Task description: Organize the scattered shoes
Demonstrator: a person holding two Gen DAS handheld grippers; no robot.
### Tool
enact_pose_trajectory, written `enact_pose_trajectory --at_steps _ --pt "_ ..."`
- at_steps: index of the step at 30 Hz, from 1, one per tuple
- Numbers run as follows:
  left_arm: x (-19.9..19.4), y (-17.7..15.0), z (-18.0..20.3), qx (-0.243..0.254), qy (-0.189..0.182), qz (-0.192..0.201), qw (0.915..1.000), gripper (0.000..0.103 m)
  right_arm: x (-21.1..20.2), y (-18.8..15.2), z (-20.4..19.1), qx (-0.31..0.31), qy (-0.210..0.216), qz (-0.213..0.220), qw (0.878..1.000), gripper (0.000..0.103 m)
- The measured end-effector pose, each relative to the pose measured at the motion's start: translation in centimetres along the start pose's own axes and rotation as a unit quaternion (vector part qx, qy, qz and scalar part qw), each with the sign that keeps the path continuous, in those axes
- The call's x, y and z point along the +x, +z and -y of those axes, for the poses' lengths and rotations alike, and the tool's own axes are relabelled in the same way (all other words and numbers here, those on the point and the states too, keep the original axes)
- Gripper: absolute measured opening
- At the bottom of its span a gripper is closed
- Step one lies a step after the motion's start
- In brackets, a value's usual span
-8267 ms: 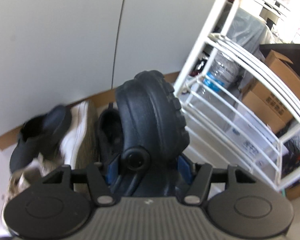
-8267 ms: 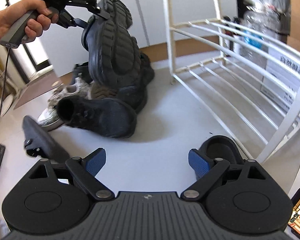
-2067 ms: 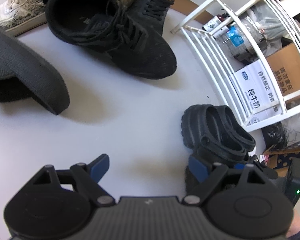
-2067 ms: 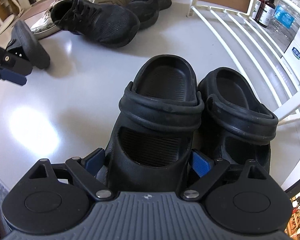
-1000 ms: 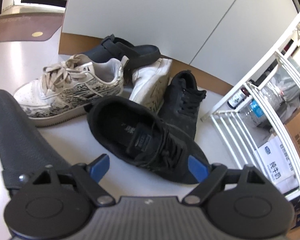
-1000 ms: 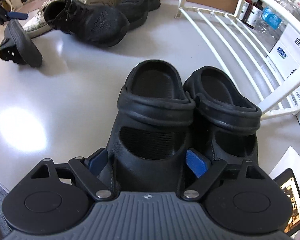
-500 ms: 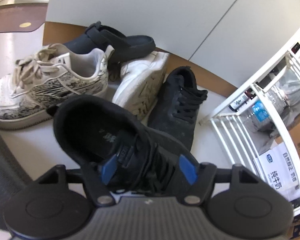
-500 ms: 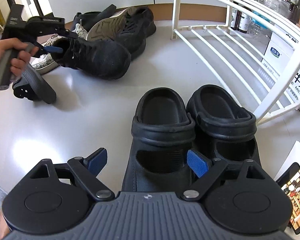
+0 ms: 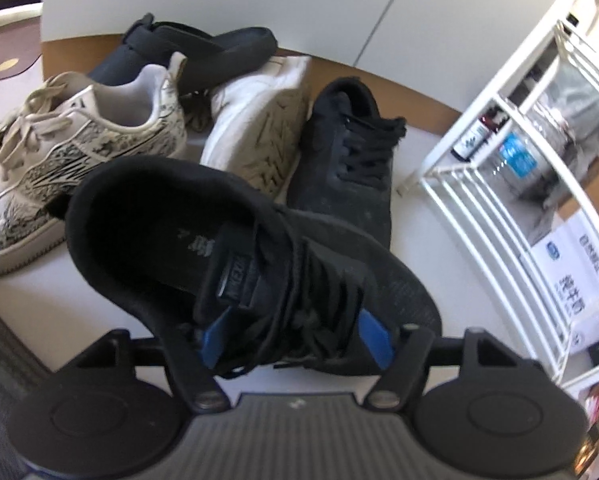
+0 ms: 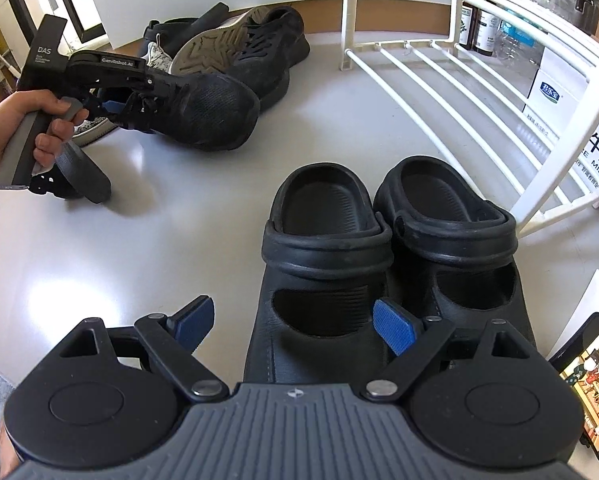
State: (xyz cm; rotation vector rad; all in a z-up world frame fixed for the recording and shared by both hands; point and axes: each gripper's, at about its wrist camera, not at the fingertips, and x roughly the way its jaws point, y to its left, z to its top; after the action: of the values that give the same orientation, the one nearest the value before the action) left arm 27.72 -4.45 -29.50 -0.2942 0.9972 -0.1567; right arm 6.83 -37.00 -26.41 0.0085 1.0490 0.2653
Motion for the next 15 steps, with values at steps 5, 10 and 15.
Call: enact_pose_trajectory --at_steps 5,10,15 --pt "-0.5 -0.1 -0.5 -0.027 -0.031 -0.009 0.9991 0.017 0.0 -0.1 0.0 0.002 -0.004 -0.001 1.000 0.090" --pt "-0.9 -0.7 -0.4 -0.053 -0.067 -0.020 0.9961 0.014 0.1 -0.1 -0.1 0.003 -0.005 -0.002 1.000 0.090" --pt "-2.1 -1.9 -0.2 -0.087 -0.096 -0.030 0.9911 0.014 -0.1 -0.1 -0.2 0.000 -0.003 0.002 1.000 0.090"
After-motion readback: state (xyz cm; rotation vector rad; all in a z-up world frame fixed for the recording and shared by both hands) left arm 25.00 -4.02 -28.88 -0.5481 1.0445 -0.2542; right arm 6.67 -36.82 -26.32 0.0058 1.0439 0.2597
